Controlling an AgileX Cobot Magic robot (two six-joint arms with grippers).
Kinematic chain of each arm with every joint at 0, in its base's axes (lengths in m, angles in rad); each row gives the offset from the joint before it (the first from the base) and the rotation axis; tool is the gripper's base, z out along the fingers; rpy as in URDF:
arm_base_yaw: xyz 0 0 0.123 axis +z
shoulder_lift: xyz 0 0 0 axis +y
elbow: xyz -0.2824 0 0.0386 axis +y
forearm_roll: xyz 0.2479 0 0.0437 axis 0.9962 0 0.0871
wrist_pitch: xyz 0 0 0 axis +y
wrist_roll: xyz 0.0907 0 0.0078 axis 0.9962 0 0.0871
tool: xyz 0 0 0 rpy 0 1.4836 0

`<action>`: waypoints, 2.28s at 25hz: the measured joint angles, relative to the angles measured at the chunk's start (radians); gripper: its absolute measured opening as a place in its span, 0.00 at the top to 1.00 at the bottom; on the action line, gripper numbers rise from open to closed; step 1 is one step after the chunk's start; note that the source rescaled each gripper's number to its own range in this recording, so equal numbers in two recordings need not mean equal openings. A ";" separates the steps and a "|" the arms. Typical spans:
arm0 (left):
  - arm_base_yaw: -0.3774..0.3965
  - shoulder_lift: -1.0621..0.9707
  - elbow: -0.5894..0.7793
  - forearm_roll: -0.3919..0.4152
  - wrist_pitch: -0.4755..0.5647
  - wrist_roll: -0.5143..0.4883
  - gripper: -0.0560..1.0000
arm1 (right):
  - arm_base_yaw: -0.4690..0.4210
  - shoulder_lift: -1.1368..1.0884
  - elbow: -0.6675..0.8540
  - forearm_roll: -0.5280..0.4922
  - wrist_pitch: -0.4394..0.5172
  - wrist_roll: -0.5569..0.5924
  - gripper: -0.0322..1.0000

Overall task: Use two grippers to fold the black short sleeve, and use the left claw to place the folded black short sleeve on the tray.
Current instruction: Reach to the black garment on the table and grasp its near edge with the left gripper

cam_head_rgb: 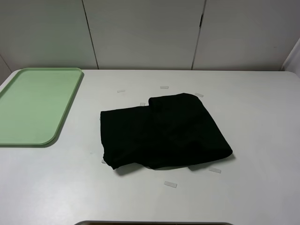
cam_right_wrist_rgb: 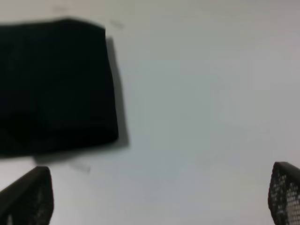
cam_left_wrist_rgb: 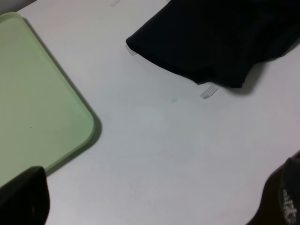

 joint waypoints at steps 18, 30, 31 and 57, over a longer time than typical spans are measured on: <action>0.000 0.000 0.000 0.000 0.000 0.000 0.02 | 0.000 0.000 0.040 -0.023 -0.102 -0.049 0.00; 0.000 0.000 0.000 0.000 -0.001 0.000 0.02 | 0.000 0.000 0.040 -0.023 -0.102 -0.049 0.00; 0.000 0.000 0.000 0.000 -0.004 0.000 0.02 | 0.000 0.000 0.040 -0.023 -0.102 -0.050 0.00; 0.000 0.987 -0.023 -0.568 -0.620 -0.034 0.02 | 0.000 0.000 0.041 -0.023 -0.103 -0.050 0.00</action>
